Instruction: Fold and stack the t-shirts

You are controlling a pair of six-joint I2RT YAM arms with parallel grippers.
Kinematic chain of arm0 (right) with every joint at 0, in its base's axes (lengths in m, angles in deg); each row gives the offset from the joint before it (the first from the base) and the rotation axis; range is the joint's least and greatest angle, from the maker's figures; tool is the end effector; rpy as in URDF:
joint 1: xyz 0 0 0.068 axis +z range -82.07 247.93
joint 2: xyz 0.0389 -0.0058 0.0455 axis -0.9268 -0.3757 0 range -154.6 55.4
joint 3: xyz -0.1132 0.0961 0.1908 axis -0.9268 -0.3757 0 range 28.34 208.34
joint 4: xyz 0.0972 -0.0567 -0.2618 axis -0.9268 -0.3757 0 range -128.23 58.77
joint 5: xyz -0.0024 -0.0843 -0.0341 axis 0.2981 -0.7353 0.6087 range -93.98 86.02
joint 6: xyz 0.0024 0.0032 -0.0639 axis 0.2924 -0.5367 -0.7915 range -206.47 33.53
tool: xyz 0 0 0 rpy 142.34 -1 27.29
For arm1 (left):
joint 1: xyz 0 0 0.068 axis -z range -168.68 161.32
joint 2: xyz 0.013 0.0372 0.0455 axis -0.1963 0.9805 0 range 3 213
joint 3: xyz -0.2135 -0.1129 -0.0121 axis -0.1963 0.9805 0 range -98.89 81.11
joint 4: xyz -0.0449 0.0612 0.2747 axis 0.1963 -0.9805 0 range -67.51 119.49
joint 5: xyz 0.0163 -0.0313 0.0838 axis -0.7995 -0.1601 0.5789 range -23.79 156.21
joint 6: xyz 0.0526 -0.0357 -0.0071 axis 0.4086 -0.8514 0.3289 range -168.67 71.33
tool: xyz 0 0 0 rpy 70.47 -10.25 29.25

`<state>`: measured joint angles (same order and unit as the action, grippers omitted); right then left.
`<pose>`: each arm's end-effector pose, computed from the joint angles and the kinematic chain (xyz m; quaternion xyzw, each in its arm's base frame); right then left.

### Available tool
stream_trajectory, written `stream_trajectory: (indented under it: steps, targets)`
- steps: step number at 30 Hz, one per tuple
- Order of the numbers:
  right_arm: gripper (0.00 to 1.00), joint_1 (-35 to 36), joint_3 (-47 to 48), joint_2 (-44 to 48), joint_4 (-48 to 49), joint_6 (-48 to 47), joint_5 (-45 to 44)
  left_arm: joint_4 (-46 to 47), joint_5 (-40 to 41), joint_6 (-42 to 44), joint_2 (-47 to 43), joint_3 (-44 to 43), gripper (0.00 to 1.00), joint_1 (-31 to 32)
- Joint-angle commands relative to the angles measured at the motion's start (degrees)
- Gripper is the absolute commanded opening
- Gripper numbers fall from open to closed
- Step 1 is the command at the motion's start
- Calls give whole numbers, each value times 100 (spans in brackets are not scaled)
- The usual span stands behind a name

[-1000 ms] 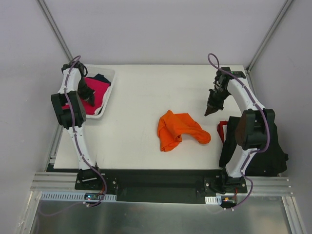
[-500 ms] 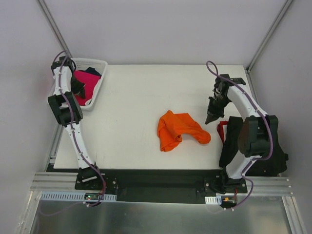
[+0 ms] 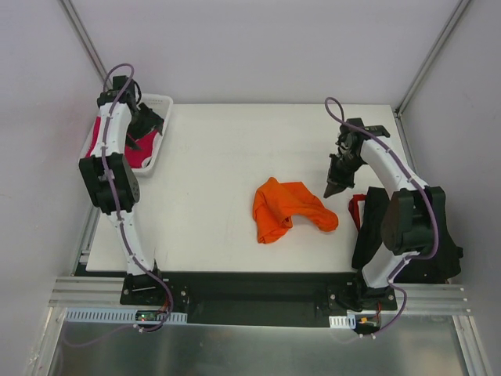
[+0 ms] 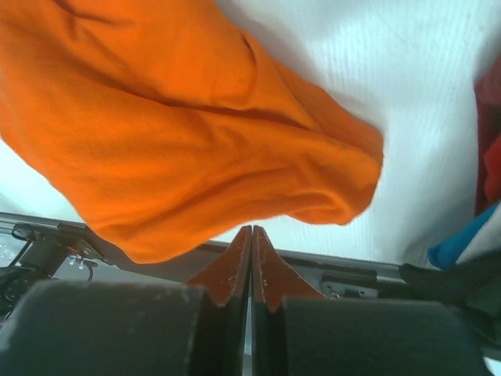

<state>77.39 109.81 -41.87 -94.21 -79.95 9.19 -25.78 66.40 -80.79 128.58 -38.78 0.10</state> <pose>0.3426 0.0685 0.2076 -0.0366 0.9880 0.1265 0.0803 0.4802 0.0955 0.2270 -0.3579 0.8995 -0.0439 0.2469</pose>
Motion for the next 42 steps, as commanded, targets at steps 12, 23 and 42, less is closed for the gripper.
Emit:
stream_trajectory:
  steps: [12,23,42]
  targets:
    - [1,320,616,-556,146,-63,467,51,-46,-128,-3970,4771,0,982]
    - [1,312,642,-424,58,-213,389,-160,569,-225,-3393,5056,0,447]
    - [1,312,440,-10,-12,33,-7,-37,914,733,-131,1383,0,-714]
